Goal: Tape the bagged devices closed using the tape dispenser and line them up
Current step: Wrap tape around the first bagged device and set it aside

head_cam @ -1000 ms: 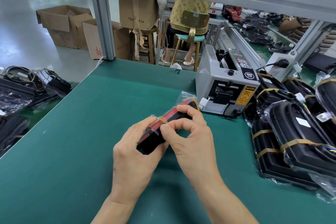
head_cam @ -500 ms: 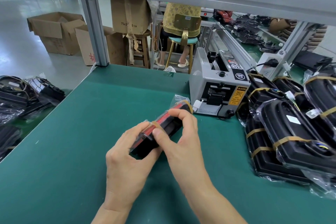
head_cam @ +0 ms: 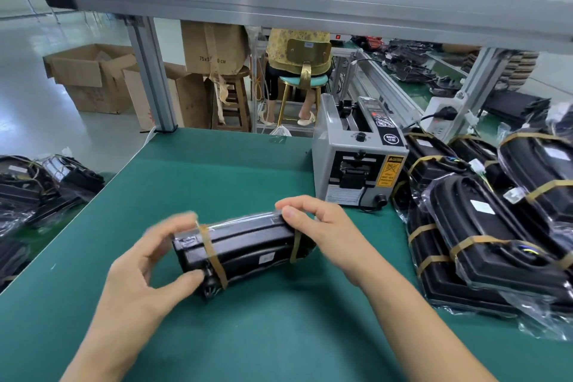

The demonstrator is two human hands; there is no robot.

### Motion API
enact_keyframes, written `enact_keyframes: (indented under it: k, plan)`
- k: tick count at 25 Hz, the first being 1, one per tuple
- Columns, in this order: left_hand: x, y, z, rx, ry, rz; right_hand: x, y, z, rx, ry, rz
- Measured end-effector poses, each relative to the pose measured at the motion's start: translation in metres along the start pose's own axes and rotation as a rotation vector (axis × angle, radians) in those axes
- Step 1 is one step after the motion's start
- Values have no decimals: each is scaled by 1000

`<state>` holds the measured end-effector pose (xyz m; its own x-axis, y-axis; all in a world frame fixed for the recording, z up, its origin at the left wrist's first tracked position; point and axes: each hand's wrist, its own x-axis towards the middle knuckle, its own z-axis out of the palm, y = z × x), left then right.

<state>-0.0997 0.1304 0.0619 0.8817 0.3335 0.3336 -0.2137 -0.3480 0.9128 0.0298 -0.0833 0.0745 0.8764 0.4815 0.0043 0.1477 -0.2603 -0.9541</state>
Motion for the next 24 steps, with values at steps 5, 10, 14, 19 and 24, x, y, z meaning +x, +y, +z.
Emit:
enact_keyframes:
  k: [5, 10, 14, 19, 24]
  plan:
    - [14, 51, 33, 642, -167, 408, 7, 2, -1, 43, -50, -18]
    - [29, 59, 61, 856, -226, 176, 5, 18, -25, -17, 480, 102]
    - [32, 55, 64, 867, -186, 86, 4, 32, -59, 213, 848, 221]
    - [34, 56, 65, 883, -194, 48, 22, 27, -73, 328, 882, 268]
    - [33, 54, 68, 927, -222, 22, 43, 19, -73, 382, 887, 286]
